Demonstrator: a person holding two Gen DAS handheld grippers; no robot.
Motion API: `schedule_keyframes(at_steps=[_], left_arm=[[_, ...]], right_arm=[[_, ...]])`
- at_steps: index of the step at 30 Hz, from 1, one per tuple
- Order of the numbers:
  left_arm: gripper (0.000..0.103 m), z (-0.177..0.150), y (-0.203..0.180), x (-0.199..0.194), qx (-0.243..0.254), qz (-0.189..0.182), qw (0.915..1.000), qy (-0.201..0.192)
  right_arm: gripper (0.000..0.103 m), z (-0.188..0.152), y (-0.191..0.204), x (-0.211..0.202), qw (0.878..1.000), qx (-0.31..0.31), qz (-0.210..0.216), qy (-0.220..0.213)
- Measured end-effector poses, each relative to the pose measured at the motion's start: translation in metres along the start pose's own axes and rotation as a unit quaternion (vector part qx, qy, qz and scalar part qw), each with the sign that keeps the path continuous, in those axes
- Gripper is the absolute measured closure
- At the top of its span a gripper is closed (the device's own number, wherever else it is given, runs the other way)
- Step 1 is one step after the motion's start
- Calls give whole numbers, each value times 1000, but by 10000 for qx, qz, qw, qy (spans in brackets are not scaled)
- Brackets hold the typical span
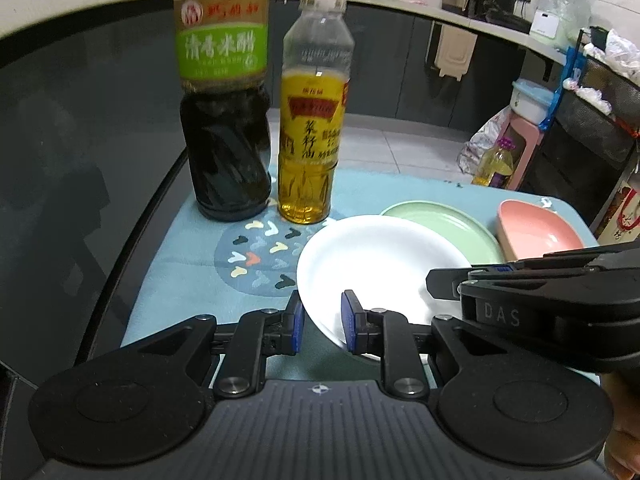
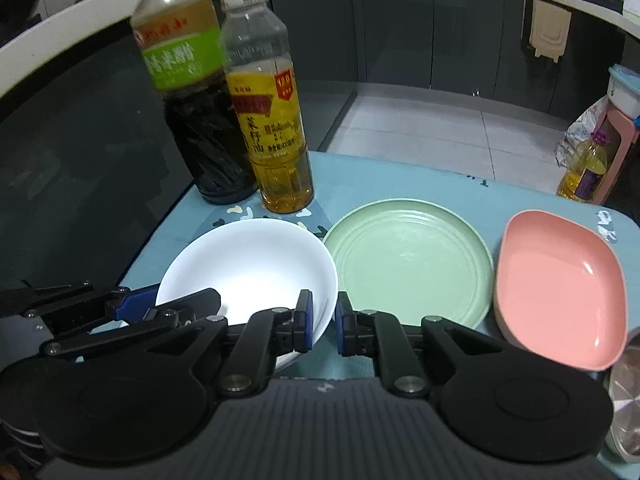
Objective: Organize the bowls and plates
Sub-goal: 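Close both grippers on the small white bowl's rim and lift it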
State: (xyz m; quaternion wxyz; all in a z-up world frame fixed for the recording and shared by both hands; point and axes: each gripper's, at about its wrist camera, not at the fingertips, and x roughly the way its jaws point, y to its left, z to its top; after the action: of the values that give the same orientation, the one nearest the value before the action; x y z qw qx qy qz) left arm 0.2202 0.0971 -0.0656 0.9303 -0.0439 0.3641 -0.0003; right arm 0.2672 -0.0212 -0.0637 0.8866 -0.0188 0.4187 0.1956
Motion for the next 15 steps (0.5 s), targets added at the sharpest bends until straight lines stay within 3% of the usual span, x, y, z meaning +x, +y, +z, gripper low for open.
schedule_keyframes(at_steps=[15], left_arm=[[85, -19, -26, -62, 145, -194, 9993, -284]], right_arm=[[99, -31, -3, -61, 9993, 84, 38, -357]])
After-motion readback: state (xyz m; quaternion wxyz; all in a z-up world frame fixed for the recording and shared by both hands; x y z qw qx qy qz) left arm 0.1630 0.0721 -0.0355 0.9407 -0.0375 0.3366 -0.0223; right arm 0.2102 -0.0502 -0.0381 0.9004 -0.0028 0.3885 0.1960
